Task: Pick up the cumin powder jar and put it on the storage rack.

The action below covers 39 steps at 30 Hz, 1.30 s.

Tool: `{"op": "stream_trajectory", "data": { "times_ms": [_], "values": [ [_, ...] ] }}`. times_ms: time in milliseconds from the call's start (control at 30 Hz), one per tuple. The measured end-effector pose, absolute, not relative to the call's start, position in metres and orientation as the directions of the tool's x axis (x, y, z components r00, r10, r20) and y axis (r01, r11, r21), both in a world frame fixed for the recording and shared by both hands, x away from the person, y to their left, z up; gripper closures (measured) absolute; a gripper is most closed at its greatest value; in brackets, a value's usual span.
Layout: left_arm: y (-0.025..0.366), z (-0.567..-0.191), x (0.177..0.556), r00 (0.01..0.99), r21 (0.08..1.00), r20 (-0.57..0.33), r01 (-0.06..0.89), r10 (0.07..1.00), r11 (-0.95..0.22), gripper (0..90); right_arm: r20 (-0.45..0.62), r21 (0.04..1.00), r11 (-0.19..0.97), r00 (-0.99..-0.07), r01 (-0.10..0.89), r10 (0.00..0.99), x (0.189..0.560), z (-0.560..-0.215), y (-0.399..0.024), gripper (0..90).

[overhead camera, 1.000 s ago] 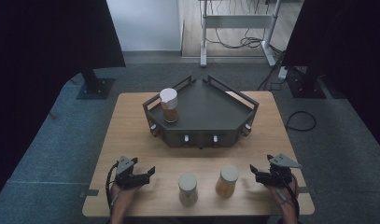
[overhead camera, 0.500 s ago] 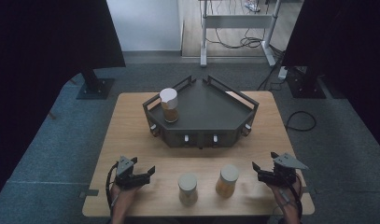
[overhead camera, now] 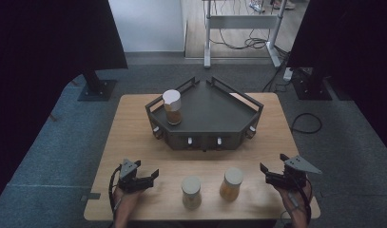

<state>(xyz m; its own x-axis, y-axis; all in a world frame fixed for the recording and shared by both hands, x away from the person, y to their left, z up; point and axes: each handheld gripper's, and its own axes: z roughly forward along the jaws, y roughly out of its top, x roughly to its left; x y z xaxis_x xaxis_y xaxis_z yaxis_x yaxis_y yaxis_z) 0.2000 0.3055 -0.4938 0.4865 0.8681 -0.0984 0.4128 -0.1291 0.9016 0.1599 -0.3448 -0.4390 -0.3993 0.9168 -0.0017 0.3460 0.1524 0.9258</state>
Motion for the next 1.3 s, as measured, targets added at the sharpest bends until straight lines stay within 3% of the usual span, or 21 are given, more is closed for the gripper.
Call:
{"op": "stream_trajectory", "data": {
  "times_ms": [567, 1300],
  "values": [
    [0.308, -0.496, 0.197, 0.479, 0.904, -0.101, 0.411, 0.872, -0.120, 8.3, -0.049, 0.942, 0.169, -0.382, 0.289, 0.923, 0.144, -0.416, -0.337, 9.8],
    [0.311, -0.498, 0.194, 0.479, 0.909, -0.101, 0.401, 0.872, -0.116, 8.4, -0.050, 0.952, 0.191, -0.497, 0.238, 0.866, 0.141, -0.404, -0.304, 10.6]
  ]
}}
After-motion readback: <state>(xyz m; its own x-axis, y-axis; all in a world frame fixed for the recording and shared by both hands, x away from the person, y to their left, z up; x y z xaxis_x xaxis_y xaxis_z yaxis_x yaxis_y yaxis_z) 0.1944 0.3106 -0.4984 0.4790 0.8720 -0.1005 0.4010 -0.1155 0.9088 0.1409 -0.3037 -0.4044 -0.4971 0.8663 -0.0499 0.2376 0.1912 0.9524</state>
